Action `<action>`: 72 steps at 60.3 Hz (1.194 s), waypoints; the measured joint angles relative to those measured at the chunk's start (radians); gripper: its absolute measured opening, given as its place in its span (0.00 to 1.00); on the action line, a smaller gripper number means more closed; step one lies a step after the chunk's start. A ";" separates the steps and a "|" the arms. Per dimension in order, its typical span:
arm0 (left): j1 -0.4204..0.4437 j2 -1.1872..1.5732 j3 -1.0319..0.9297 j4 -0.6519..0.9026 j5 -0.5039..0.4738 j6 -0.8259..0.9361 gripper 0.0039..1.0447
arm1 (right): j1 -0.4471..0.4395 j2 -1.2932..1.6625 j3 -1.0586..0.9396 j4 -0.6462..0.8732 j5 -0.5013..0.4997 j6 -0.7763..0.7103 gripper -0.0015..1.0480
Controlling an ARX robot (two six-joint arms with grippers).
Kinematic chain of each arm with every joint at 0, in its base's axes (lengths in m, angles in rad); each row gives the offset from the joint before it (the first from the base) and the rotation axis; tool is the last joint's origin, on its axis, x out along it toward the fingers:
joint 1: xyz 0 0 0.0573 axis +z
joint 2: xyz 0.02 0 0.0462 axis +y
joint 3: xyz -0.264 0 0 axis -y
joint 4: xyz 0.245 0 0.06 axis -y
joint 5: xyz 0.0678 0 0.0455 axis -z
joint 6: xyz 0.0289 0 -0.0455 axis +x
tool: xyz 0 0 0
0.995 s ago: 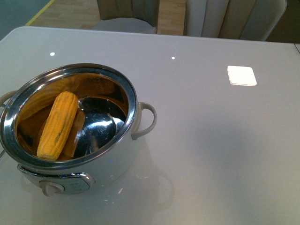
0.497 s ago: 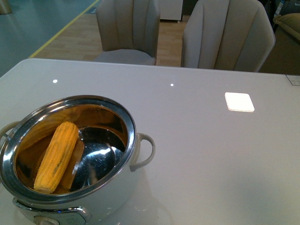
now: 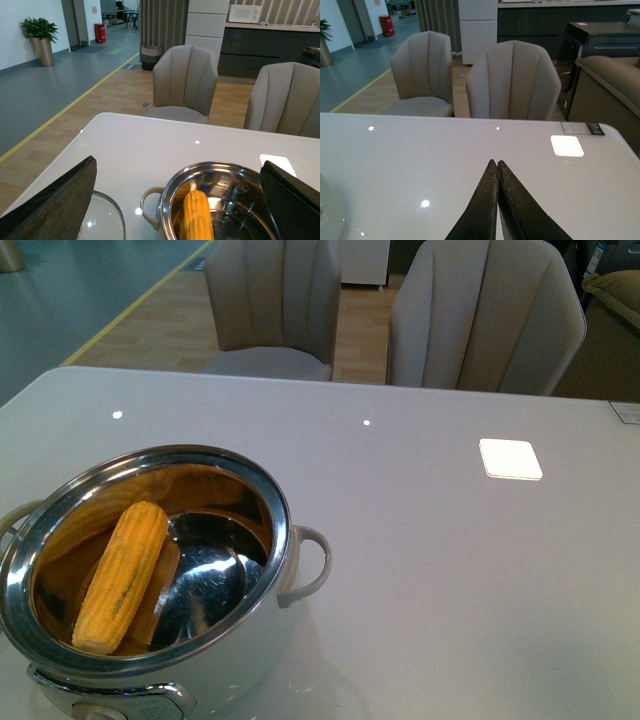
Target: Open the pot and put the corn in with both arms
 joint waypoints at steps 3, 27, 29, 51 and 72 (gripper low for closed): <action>0.000 0.000 0.000 0.000 0.000 0.000 0.94 | 0.000 -0.023 0.000 -0.022 0.000 0.000 0.02; 0.000 0.000 0.000 0.000 0.000 0.000 0.94 | 0.000 -0.165 0.000 -0.162 0.000 0.000 0.02; 0.000 0.000 0.000 0.000 0.000 0.000 0.94 | 0.000 -0.175 0.000 -0.173 0.000 0.000 0.02; 0.000 0.000 0.000 0.000 0.000 0.000 0.94 | 0.000 -0.382 0.000 -0.386 0.000 0.000 0.02; 0.000 0.000 0.000 0.000 0.000 0.000 0.94 | 0.000 -0.385 0.000 -0.388 0.000 -0.001 0.50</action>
